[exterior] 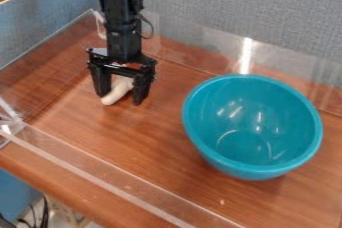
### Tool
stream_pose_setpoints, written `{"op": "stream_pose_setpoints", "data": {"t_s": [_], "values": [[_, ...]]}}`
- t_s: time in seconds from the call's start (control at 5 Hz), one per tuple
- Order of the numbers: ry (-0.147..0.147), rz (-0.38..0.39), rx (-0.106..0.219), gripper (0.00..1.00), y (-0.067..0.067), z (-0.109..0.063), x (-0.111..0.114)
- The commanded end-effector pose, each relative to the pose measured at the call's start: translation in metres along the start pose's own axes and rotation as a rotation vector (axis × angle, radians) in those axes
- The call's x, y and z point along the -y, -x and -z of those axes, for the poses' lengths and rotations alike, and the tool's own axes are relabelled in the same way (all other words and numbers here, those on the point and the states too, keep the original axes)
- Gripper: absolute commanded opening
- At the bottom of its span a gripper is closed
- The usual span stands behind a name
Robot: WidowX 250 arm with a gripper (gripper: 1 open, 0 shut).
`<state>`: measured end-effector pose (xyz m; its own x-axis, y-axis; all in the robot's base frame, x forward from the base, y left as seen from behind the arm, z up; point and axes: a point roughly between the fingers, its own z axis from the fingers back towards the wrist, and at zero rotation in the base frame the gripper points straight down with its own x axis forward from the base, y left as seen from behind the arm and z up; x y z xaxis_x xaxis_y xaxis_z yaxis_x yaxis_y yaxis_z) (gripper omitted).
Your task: Put the mushroom in the blue bowl
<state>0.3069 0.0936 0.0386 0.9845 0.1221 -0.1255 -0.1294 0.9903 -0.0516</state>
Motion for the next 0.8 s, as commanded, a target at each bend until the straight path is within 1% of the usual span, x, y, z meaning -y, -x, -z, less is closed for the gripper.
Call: {"op": "stream_pose_setpoints", "data": {"t_s": [0.0,0.4,0.6], "values": [[-0.009,0.043,0.062,1.00,-0.013,-0.010,0.001],[-0.005,0.043,0.067,1.00,-0.015,0.002,0.005],[-0.005,0.072,0.070,1.00,-0.014,0.008,0.006]]}}
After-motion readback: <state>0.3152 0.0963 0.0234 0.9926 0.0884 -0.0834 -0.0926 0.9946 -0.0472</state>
